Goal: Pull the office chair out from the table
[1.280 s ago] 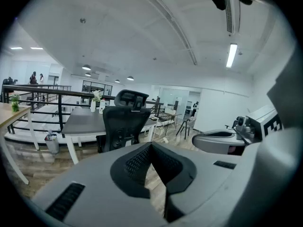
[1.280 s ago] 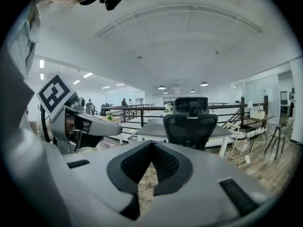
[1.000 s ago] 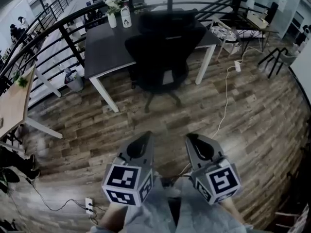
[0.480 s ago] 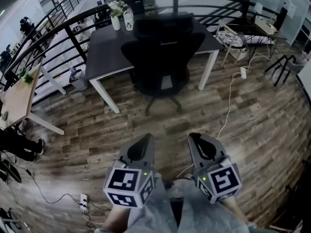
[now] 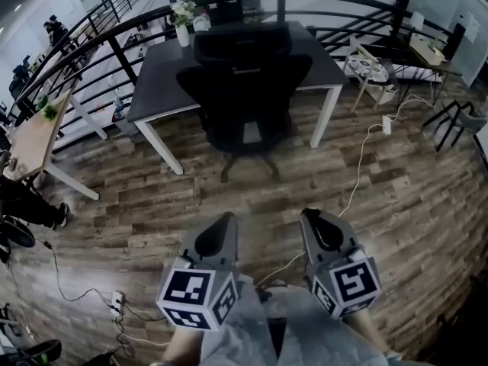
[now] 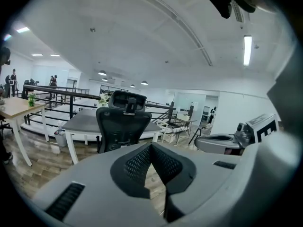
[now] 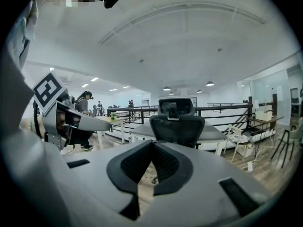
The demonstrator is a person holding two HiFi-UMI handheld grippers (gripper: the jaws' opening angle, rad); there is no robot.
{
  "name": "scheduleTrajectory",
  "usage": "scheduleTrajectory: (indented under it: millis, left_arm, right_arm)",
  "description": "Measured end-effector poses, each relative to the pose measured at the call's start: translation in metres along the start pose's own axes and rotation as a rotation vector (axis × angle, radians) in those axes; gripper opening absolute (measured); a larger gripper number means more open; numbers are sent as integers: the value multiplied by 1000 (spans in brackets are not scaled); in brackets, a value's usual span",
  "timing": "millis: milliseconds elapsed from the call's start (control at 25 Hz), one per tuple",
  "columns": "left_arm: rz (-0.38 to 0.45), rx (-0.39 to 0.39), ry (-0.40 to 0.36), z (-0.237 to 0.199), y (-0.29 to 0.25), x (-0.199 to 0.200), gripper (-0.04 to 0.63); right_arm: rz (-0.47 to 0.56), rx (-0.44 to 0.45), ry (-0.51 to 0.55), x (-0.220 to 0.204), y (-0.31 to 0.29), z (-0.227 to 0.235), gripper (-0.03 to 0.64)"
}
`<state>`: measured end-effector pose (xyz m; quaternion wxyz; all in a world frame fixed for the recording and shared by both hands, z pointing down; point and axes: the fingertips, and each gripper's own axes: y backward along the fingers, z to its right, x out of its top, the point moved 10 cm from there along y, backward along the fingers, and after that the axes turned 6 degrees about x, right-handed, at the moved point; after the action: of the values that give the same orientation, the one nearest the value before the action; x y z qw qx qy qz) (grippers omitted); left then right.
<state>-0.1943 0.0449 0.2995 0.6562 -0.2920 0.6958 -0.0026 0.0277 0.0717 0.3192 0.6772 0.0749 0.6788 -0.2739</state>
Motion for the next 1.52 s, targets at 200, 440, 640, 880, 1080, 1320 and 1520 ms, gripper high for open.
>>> scheduleTrajectory:
  millis: [200, 440, 640, 880, 1080, 1320, 1520]
  left_arm:
    - [26, 18, 18, 26, 0, -2, 12]
    - [54, 37, 11, 34, -9, 5, 12]
    - [96, 80, -41, 31, -17, 13, 12]
    - [121, 93, -35, 14, -44, 24, 12]
    - [142, 79, -29, 1, -81, 47, 12]
    - [199, 45, -12, -24, -129, 80, 12]
    - [232, -30, -32, -47, -169, 104, 12]
  right_arm:
    - [0, 26, 56, 2, 12, 30, 3]
    - [29, 33, 75, 4, 12, 54, 4]
    - [30, 15, 72, -1, 12, 69, 4]
    - [-12, -12, 92, -6, -8, 90, 4]
    - [-11, -18, 108, 10, -36, 108, 3]
    - [-1, 8, 133, 33, -85, 134, 5]
    - [-11, -7, 199, 48, -127, 160, 5]
